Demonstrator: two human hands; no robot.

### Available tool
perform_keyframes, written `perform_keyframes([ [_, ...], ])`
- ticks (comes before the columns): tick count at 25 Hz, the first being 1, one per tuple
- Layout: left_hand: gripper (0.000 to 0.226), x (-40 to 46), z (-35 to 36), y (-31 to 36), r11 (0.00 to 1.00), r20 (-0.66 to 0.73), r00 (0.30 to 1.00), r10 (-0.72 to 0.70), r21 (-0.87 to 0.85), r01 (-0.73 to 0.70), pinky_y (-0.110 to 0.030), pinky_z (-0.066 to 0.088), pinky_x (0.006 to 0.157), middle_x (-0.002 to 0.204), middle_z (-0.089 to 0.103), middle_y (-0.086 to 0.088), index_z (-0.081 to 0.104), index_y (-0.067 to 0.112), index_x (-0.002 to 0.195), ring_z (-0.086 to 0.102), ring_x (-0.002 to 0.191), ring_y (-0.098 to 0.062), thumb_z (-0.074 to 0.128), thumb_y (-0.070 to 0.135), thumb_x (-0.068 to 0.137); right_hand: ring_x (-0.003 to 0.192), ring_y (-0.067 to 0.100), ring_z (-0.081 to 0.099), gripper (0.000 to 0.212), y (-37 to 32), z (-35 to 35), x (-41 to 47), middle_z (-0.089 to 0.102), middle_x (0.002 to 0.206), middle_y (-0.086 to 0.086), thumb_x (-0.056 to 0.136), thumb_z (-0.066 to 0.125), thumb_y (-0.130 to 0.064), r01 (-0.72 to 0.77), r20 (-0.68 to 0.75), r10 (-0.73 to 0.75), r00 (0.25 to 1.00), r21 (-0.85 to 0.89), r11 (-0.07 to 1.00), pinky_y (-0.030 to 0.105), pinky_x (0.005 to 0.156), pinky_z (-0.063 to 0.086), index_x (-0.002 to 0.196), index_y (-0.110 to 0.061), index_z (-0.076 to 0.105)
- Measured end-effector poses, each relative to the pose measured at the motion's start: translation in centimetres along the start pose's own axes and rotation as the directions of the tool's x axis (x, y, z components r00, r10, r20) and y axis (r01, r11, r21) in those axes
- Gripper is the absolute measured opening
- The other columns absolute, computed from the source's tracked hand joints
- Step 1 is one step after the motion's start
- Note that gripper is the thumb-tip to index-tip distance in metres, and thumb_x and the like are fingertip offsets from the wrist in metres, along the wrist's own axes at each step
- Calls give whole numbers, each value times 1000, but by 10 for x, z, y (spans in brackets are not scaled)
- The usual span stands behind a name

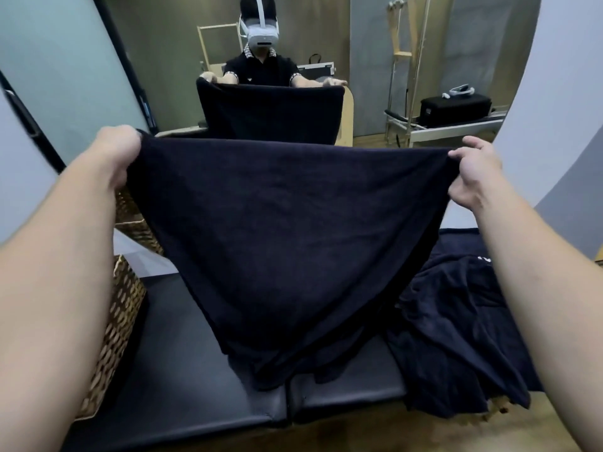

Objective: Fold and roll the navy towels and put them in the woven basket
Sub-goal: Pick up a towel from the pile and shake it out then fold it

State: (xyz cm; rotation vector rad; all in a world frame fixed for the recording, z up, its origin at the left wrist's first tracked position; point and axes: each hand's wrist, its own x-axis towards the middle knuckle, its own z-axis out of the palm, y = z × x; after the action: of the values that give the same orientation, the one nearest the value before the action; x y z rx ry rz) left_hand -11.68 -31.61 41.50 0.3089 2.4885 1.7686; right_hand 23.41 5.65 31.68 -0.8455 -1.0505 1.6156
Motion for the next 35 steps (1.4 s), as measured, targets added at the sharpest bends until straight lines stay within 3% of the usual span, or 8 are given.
perform_keyframes([
  [8, 38, -1, 19, -8, 906, 103, 994, 46, 415, -85, -39, 44, 87, 136, 57, -19, 53, 2, 135, 58, 118, -37, 51, 26, 106, 132, 19, 51, 77, 10, 7, -3, 41, 152, 3, 88, 50, -9, 171, -19, -181, 983, -239, 956, 39, 109, 47, 150, -48, 26],
  [12, 15, -15, 16, -10, 922, 154, 976, -153, 378, 85, -41, 51, 75, 91, 64, -21, 61, 6, 92, 62, 79, -35, 53, 18, 95, 112, 28, 55, 77, 35, -7, -9, 44, 135, 1, 93, 59, -5, -50, 90, 141, 986, -648, 760, 37, 82, 52, 156, -34, 25],
  [15, 12, -8, 10, -5, 952, 226, 959, -170, 289, 100, -52, 54, 93, 106, 68, -22, 64, 8, 97, 67, 96, -37, 59, 18, 93, 95, 24, 64, 61, 17, 3, -2, 61, 129, 14, 92, 61, -1, 13, 91, 23, 996, -385, 923, 36, 77, 54, 144, -30, 45],
  [18, 14, 5, 11, 9, 967, 215, 975, 49, -254, 7, -41, 59, 81, 119, 71, -3, 64, 24, 108, 69, 101, -22, 58, 35, 100, 88, 21, 72, 55, -14, 15, 3, 69, 120, 9, 90, 75, -34, 42, 213, -59, 975, 86, 995, 36, 74, 60, 135, -25, 46],
  [22, 25, -11, 35, -37, 981, 295, 955, -42, -167, 95, -38, 56, 67, 109, 69, -4, 61, 24, 126, 67, 81, -20, 54, 33, 104, 97, 30, 72, 34, 33, 12, -19, 75, 110, 13, 86, 79, -39, -132, 269, 214, 939, -293, 947, 41, 75, 61, 108, -14, 70],
  [25, 13, -13, 35, -30, 956, 134, 989, -66, -274, 101, -29, 53, 40, 82, 70, -6, 60, 15, 91, 66, 54, -15, 57, 20, 103, 90, 30, 73, 25, 18, 14, -13, 75, 106, 13, 85, 78, -36, -112, 59, 126, 990, -195, 974, 56, 86, 58, 96, -15, 69],
  [28, 8, -11, 26, -11, 826, 112, 984, 137, -561, -51, -32, 62, 66, 97, 76, 2, 61, 21, 100, 74, 80, -12, 57, 26, 103, 102, 26, 74, 57, -13, 19, -11, 75, 114, 7, 89, 64, -59, -141, 274, 107, 956, 108, 984, 44, 89, 60, 123, -13, 67],
  [35, 16, 2, 34, -16, 918, 0, 998, 57, -393, -53, -33, 55, 68, 94, 66, -3, 56, 20, 99, 64, 87, -21, 65, 33, 97, 98, 28, 72, 47, -14, 11, -4, 73, 117, 10, 79, 79, -45, -92, 30, 99, 995, -177, 980, 54, 91, 56, 113, -15, 64],
])
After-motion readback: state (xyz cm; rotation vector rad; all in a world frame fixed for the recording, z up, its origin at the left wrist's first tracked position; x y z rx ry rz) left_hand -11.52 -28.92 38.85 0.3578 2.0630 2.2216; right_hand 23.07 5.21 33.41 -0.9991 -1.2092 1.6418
